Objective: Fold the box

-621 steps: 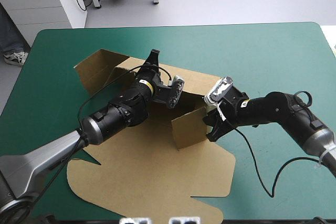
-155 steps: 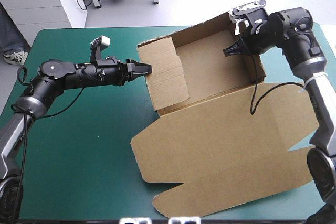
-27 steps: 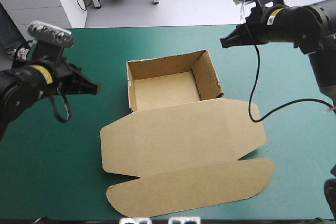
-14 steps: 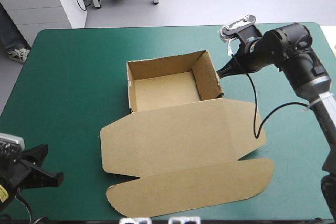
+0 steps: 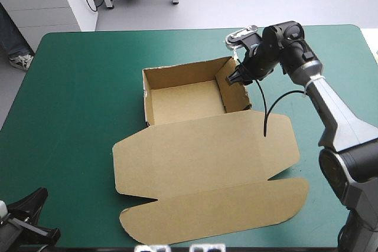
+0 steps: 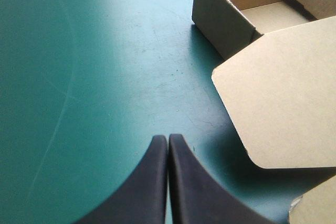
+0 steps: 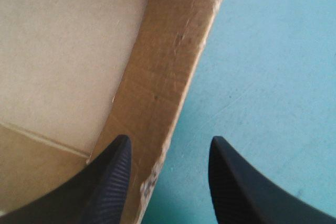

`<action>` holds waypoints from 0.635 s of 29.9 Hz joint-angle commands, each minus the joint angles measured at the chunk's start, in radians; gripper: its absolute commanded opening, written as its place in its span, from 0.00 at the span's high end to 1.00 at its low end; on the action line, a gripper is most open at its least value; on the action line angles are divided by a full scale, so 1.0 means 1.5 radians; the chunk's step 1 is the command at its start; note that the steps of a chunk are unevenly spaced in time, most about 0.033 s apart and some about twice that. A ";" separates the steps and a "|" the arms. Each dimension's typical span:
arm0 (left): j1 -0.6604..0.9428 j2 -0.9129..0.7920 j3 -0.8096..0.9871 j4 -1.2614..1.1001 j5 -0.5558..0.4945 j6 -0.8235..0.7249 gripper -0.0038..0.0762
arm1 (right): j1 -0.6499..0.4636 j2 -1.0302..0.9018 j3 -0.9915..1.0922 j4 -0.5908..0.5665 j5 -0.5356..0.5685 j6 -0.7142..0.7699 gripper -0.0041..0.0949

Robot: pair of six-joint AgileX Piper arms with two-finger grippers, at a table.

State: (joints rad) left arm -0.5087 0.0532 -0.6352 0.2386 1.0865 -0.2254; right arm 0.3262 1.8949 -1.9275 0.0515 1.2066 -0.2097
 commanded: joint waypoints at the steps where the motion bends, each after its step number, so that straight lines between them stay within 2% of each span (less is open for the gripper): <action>1: -0.004 0.011 -0.011 0.009 -0.027 -0.007 0.96 | -0.003 0.010 -0.063 -0.005 -0.019 0.001 0.51; 4: -0.004 0.010 0.002 0.013 -0.008 -0.006 0.96 | -0.003 0.048 -0.088 -0.005 -0.019 0.001 0.51; 9: -0.004 0.001 0.048 0.012 -0.011 -0.006 0.96 | -0.003 0.105 -0.095 -0.005 -0.024 0.014 0.52; 11: -0.004 -0.006 0.060 0.012 -0.021 -0.006 0.96 | -0.003 0.123 -0.095 -0.008 -0.029 0.026 0.55; 13: -0.004 -0.009 0.067 0.012 -0.024 -0.006 0.96 | -0.003 0.133 -0.095 -0.019 -0.032 0.038 0.64; 15: -0.004 -0.010 0.068 0.012 -0.024 -0.006 0.96 | -0.003 0.136 -0.095 -0.047 -0.032 0.046 0.77; 17: -0.004 -0.010 0.068 0.011 -0.024 -0.006 0.96 | -0.005 0.136 -0.096 -0.095 -0.029 0.046 0.96; 19: -0.004 -0.010 0.068 0.011 -0.023 -0.006 0.96 | -0.014 0.136 -0.105 -0.149 -0.010 0.051 0.97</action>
State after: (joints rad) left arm -0.5087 0.0227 -0.5142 0.2395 1.1188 -0.2254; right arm 0.3272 2.1626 -2.0398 -0.0298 1.1839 -0.1312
